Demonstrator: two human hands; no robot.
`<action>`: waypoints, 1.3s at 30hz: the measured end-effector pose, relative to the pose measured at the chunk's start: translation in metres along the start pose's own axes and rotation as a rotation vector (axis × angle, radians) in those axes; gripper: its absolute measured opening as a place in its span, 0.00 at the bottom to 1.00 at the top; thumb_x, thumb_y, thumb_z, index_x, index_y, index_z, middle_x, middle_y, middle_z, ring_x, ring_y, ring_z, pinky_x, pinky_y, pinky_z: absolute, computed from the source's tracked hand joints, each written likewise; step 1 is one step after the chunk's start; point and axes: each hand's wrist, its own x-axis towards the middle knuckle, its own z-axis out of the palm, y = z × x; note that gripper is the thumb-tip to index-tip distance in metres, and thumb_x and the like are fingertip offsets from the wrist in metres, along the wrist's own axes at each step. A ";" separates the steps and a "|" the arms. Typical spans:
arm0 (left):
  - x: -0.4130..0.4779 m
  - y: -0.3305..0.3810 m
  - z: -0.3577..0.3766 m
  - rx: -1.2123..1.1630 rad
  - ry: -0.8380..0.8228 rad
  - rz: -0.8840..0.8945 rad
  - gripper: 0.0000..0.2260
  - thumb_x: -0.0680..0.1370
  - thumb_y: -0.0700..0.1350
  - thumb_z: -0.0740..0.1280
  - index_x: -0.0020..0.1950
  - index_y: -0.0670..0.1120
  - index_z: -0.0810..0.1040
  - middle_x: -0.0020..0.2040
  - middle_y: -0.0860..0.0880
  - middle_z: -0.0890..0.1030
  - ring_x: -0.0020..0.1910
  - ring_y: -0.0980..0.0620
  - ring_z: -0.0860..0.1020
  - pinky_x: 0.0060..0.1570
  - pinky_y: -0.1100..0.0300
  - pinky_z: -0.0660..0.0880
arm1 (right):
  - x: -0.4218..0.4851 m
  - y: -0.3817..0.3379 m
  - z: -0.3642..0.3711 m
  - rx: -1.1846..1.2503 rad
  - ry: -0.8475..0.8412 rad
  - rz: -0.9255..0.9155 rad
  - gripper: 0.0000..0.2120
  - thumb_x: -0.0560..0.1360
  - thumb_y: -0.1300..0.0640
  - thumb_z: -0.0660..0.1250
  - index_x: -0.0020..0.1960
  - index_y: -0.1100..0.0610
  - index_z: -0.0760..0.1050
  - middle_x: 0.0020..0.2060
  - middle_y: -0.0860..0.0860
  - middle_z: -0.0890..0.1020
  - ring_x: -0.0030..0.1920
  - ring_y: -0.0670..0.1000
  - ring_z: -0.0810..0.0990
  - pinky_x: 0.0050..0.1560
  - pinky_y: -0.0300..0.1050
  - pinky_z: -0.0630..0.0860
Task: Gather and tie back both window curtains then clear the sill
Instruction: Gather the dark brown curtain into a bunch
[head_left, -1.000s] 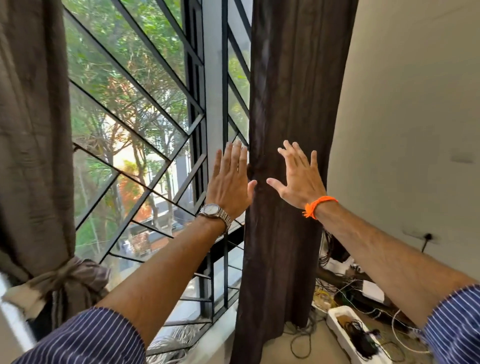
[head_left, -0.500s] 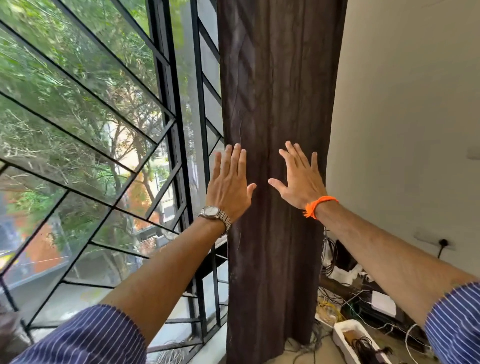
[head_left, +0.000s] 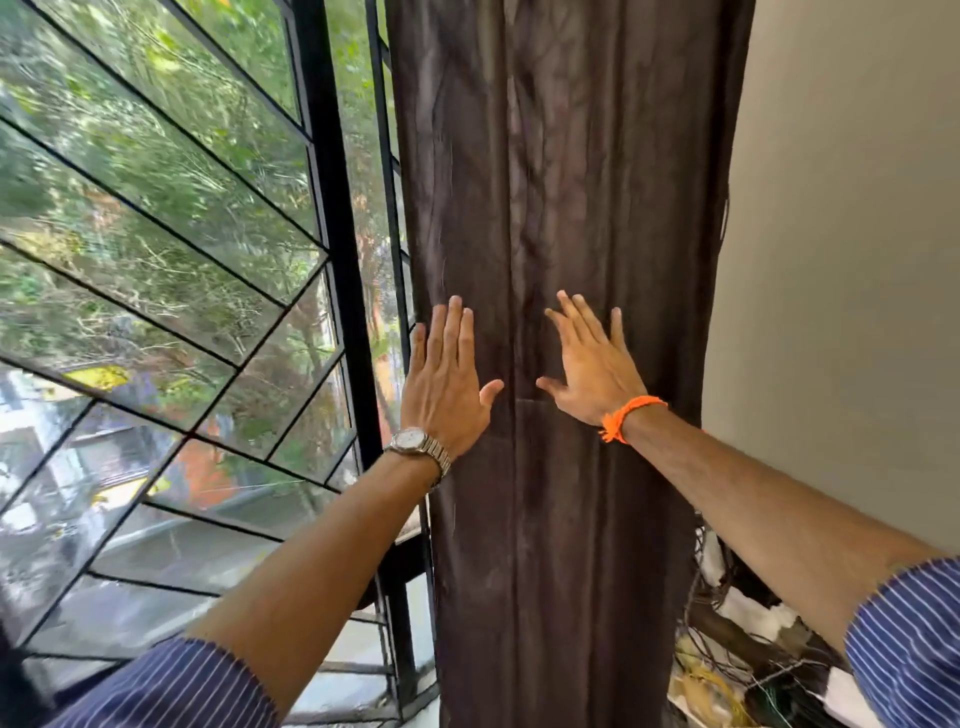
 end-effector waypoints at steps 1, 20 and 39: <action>0.003 -0.001 0.004 0.005 0.000 -0.007 0.41 0.76 0.61 0.62 0.79 0.40 0.49 0.79 0.43 0.47 0.78 0.45 0.46 0.76 0.46 0.48 | 0.004 0.002 0.004 0.011 0.000 -0.001 0.44 0.73 0.41 0.68 0.79 0.55 0.49 0.80 0.51 0.46 0.80 0.52 0.42 0.76 0.66 0.45; 0.074 0.027 0.091 -0.068 0.007 -0.061 0.50 0.73 0.75 0.50 0.78 0.36 0.47 0.78 0.37 0.46 0.78 0.41 0.47 0.76 0.46 0.49 | 0.084 0.046 0.068 0.023 0.098 0.019 0.43 0.68 0.44 0.71 0.77 0.55 0.57 0.80 0.51 0.46 0.80 0.54 0.41 0.72 0.75 0.47; 0.101 0.106 0.117 -0.379 -0.132 -0.414 0.48 0.72 0.74 0.51 0.79 0.44 0.40 0.79 0.47 0.39 0.77 0.37 0.49 0.72 0.39 0.59 | 0.101 0.093 0.111 1.176 0.304 0.479 0.42 0.65 0.66 0.78 0.72 0.54 0.59 0.67 0.55 0.71 0.44 0.52 0.80 0.39 0.22 0.70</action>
